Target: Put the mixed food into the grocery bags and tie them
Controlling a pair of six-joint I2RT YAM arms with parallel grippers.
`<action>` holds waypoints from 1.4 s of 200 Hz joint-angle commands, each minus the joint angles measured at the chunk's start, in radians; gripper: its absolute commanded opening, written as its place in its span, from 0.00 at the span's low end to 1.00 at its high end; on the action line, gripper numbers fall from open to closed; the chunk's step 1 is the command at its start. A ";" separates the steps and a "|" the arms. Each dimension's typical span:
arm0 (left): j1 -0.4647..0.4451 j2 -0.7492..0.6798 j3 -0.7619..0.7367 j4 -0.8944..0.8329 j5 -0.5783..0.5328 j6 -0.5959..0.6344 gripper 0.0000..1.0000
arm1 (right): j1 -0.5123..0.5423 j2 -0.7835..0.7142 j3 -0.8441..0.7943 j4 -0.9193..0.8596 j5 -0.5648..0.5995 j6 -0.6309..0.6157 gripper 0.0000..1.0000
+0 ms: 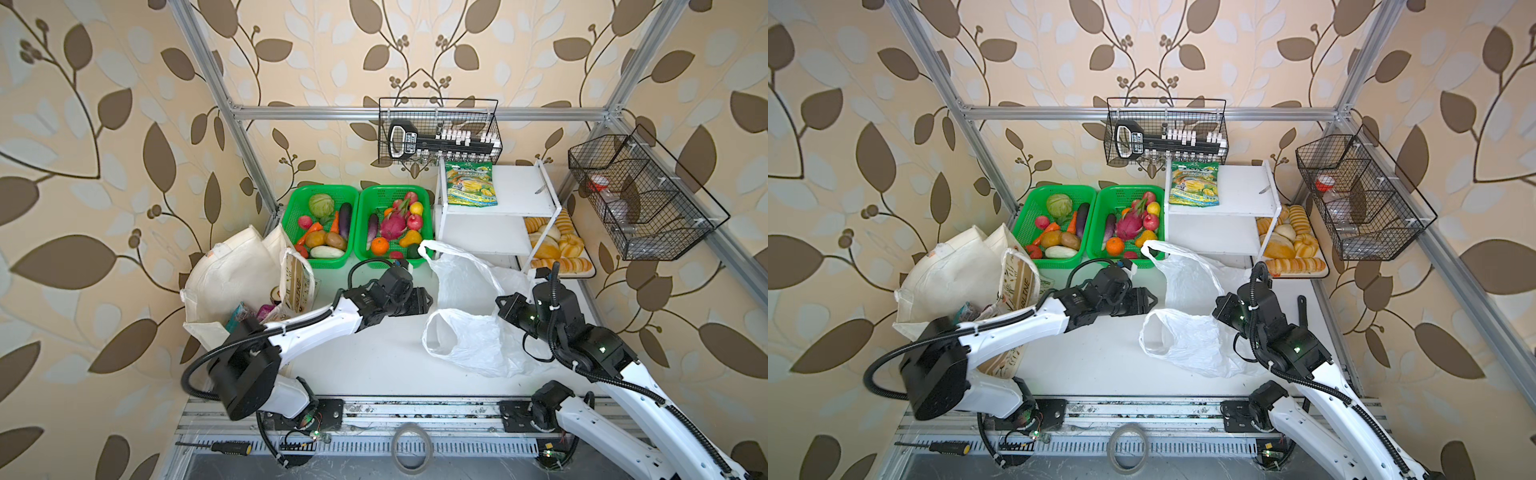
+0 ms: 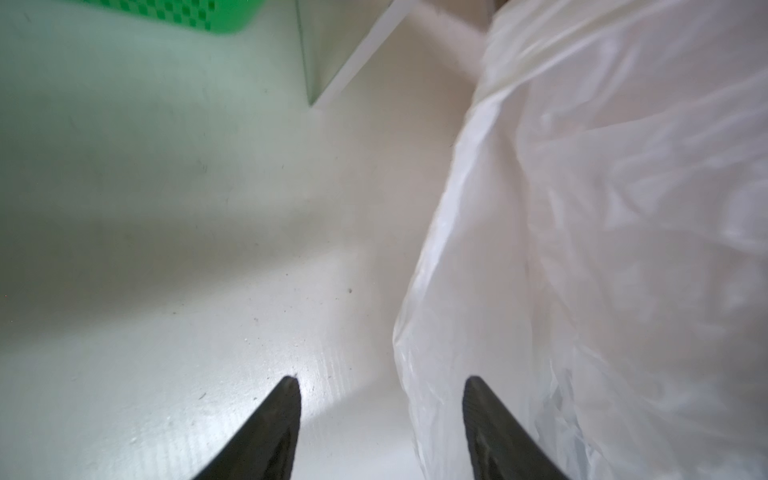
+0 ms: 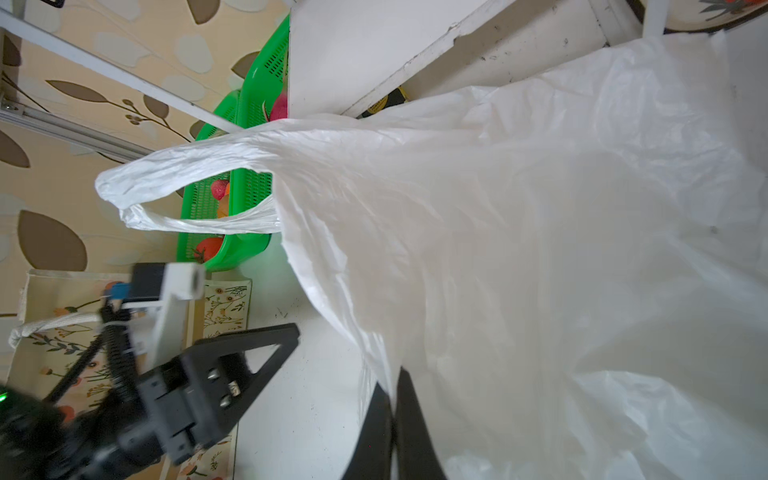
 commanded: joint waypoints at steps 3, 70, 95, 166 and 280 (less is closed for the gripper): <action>-0.009 -0.164 -0.046 -0.076 -0.152 0.045 0.68 | -0.004 0.022 -0.005 0.055 -0.019 0.029 0.00; 0.155 -0.153 0.177 -0.348 -0.296 0.153 0.70 | -0.002 0.018 -0.032 0.102 -0.027 0.030 0.00; 0.254 -0.011 0.308 -0.372 -0.219 0.204 0.72 | -0.002 0.006 -0.035 0.102 -0.032 0.022 0.00; 0.358 0.561 0.830 -0.575 -0.174 0.300 0.71 | -0.002 -0.032 -0.054 0.114 -0.041 0.019 0.00; 0.360 0.587 0.728 -0.662 -0.259 0.397 0.67 | -0.003 -0.038 -0.091 0.152 -0.066 0.016 0.00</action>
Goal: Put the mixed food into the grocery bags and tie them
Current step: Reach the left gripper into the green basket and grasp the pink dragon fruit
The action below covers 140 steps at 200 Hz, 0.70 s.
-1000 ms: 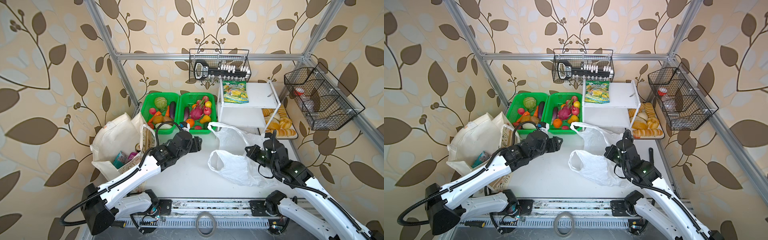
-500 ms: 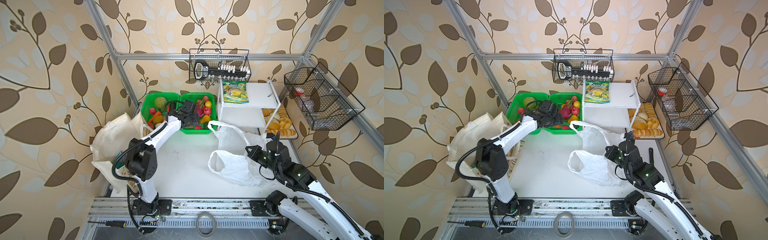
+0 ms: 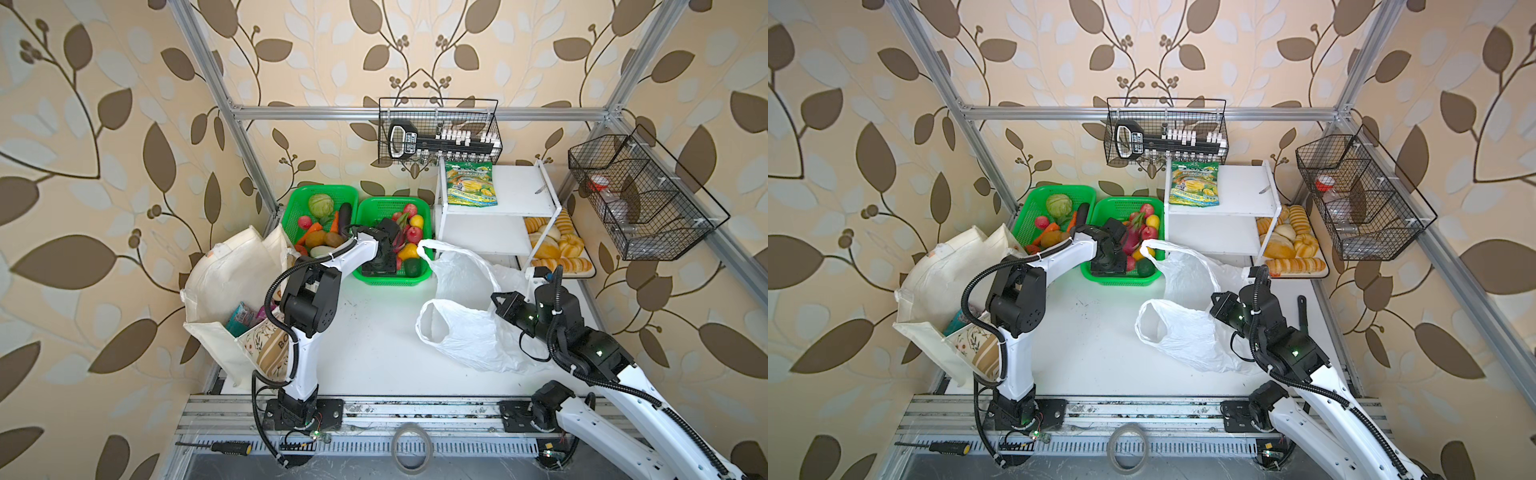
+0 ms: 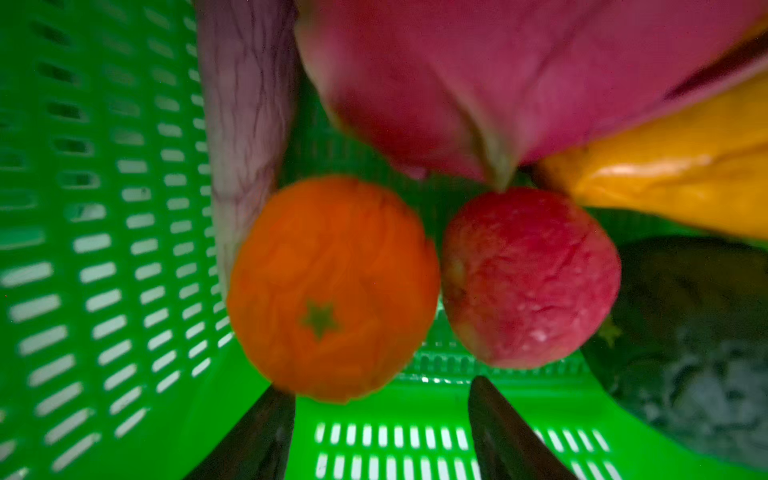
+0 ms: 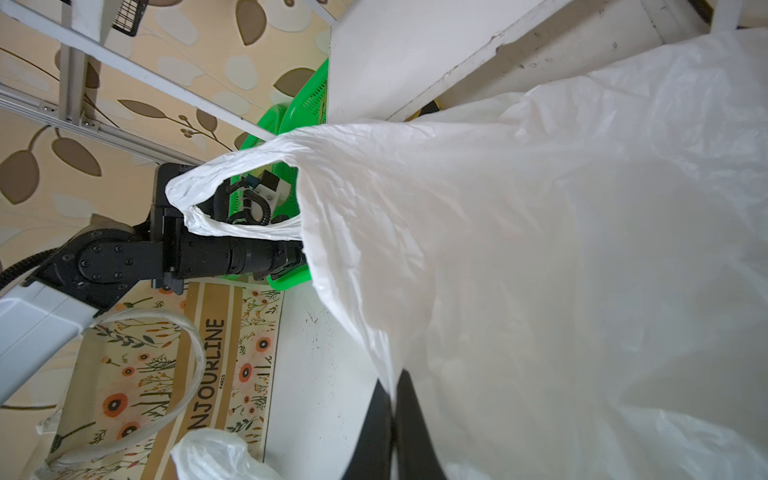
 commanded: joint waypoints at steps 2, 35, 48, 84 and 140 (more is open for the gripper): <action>0.003 -0.120 0.014 -0.005 -0.071 0.031 0.67 | -0.004 0.003 -0.022 0.026 -0.023 0.006 0.00; 0.003 -0.175 0.027 0.101 -0.057 0.084 0.75 | -0.003 -0.008 -0.026 0.025 -0.010 0.003 0.00; 0.004 -0.159 0.062 0.132 -0.053 0.126 0.81 | -0.006 -0.006 -0.024 0.026 -0.012 0.001 0.00; 0.034 -0.053 0.175 0.164 0.003 0.303 0.99 | -0.008 0.001 -0.016 0.031 -0.023 0.000 0.00; 0.046 0.072 0.281 0.178 0.085 0.489 0.99 | -0.011 0.006 -0.011 0.034 -0.025 0.001 0.00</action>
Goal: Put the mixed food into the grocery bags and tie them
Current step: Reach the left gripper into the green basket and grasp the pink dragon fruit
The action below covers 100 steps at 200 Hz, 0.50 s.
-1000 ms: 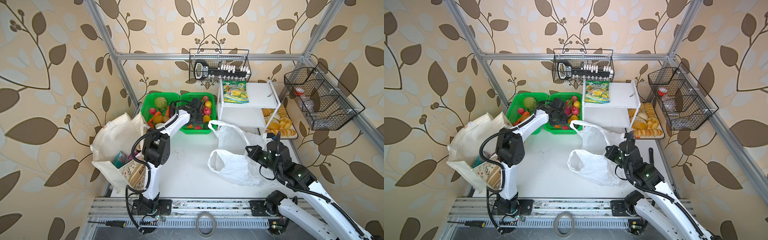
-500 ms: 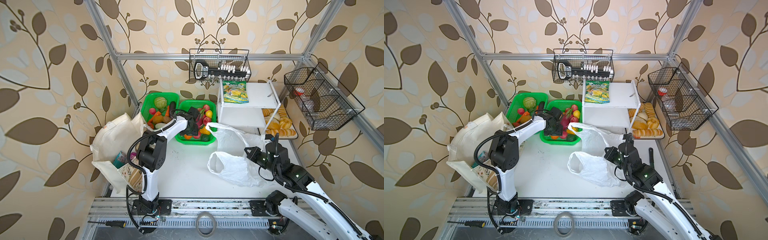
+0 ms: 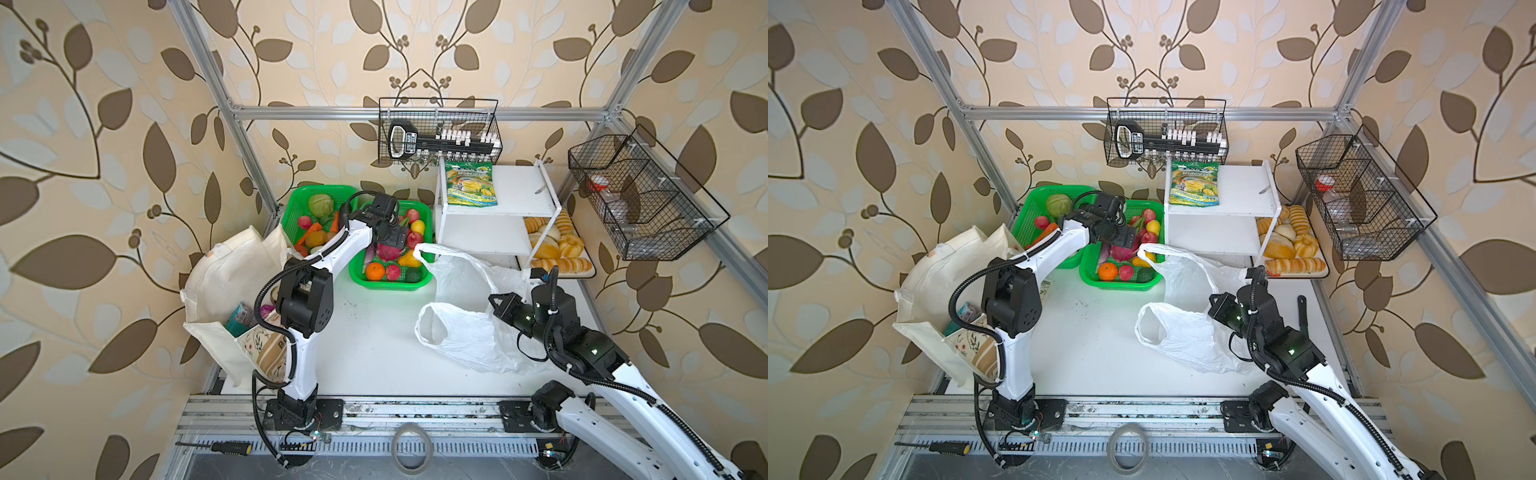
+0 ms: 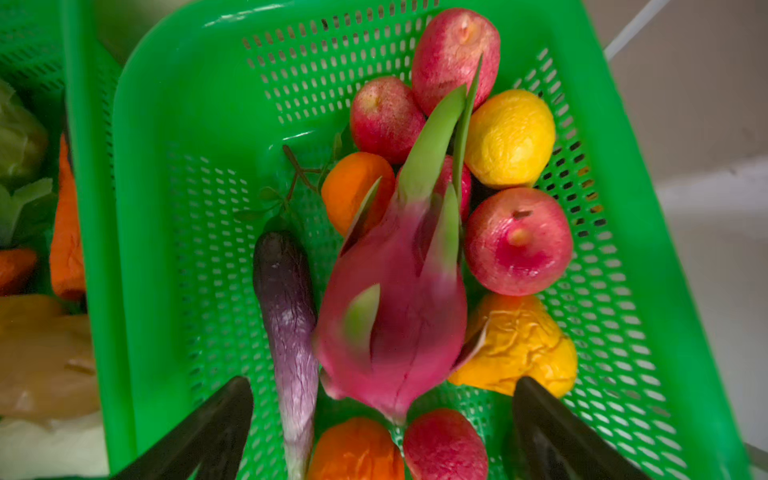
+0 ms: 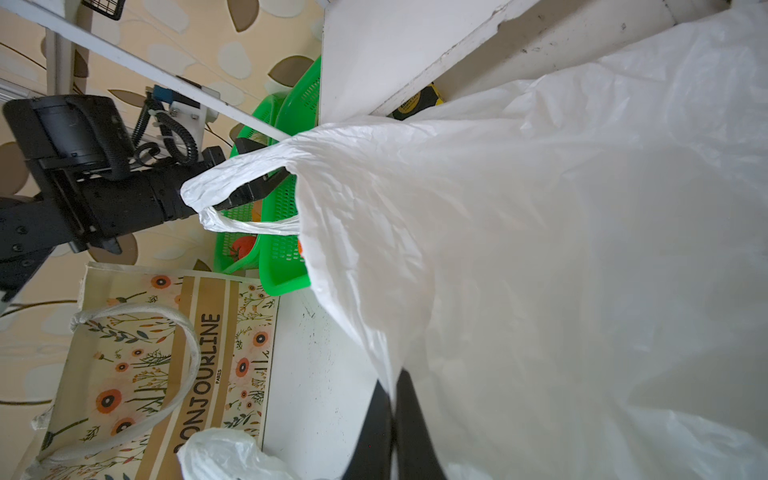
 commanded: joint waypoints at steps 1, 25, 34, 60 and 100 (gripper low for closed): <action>0.004 0.046 0.075 -0.008 0.054 0.121 0.99 | -0.006 -0.002 0.006 0.015 -0.010 0.000 0.00; 0.004 0.118 0.157 -0.075 0.079 0.135 0.99 | -0.009 -0.002 0.006 0.020 -0.017 0.004 0.00; 0.004 0.142 0.178 -0.098 0.078 0.136 0.99 | -0.009 0.000 0.007 0.022 -0.022 0.005 0.00; 0.004 0.187 0.190 -0.105 0.054 0.134 0.99 | -0.011 0.000 0.007 0.028 -0.031 0.010 0.00; 0.005 0.217 0.229 -0.142 0.030 0.125 0.98 | -0.012 -0.003 0.010 0.030 -0.039 0.012 0.00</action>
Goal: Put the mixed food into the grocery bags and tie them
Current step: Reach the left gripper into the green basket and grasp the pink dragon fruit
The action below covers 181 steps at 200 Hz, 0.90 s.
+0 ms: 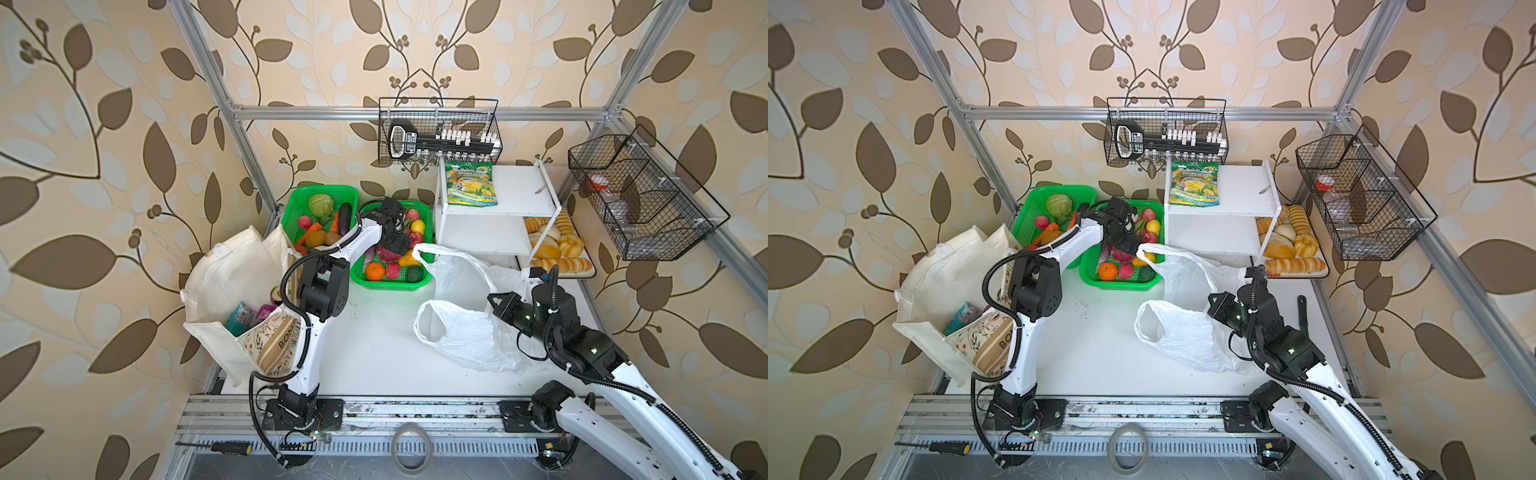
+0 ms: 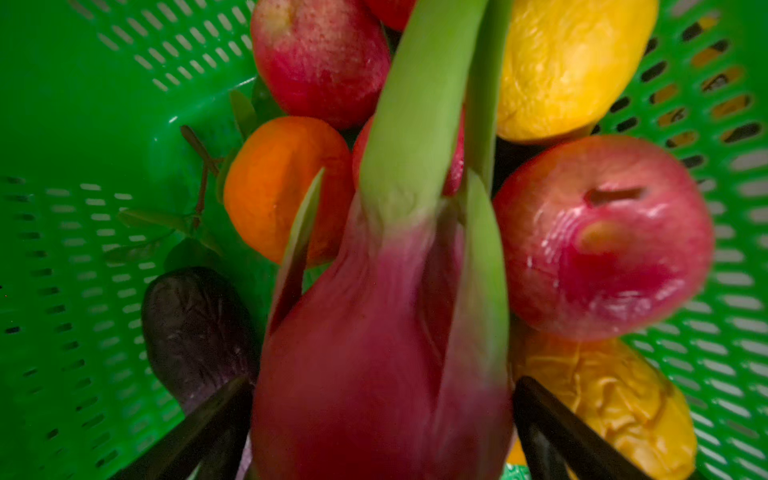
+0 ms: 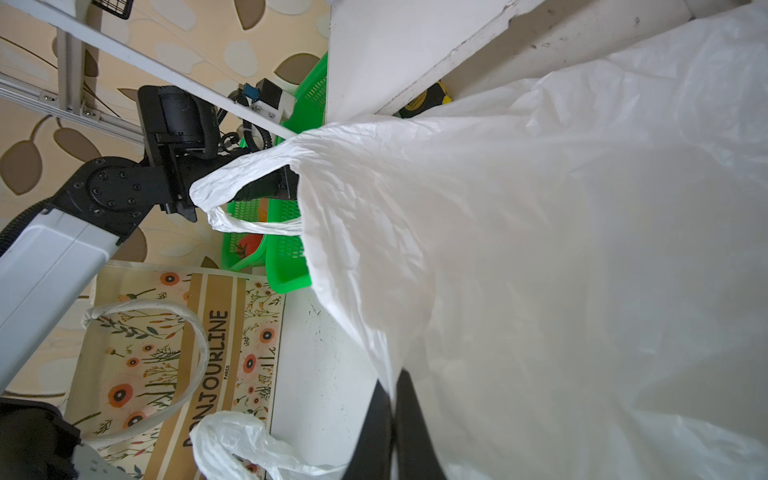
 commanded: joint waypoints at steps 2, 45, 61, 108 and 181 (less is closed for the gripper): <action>-0.001 0.002 0.045 -0.056 -0.019 0.020 0.98 | -0.005 -0.005 0.010 0.016 -0.013 0.013 0.00; -0.002 -0.074 0.040 -0.101 0.012 0.022 0.76 | -0.005 -0.025 0.009 0.019 -0.014 0.026 0.00; -0.002 -0.152 0.012 -0.091 0.009 -0.005 0.74 | -0.006 -0.029 0.004 0.027 -0.016 0.036 0.00; 0.000 -0.450 -0.150 -0.057 0.053 -0.156 0.74 | -0.014 -0.022 -0.015 0.079 -0.040 0.068 0.00; -0.001 -0.938 -0.687 0.054 0.213 -0.365 0.74 | -0.034 -0.024 -0.026 0.128 -0.062 0.109 0.00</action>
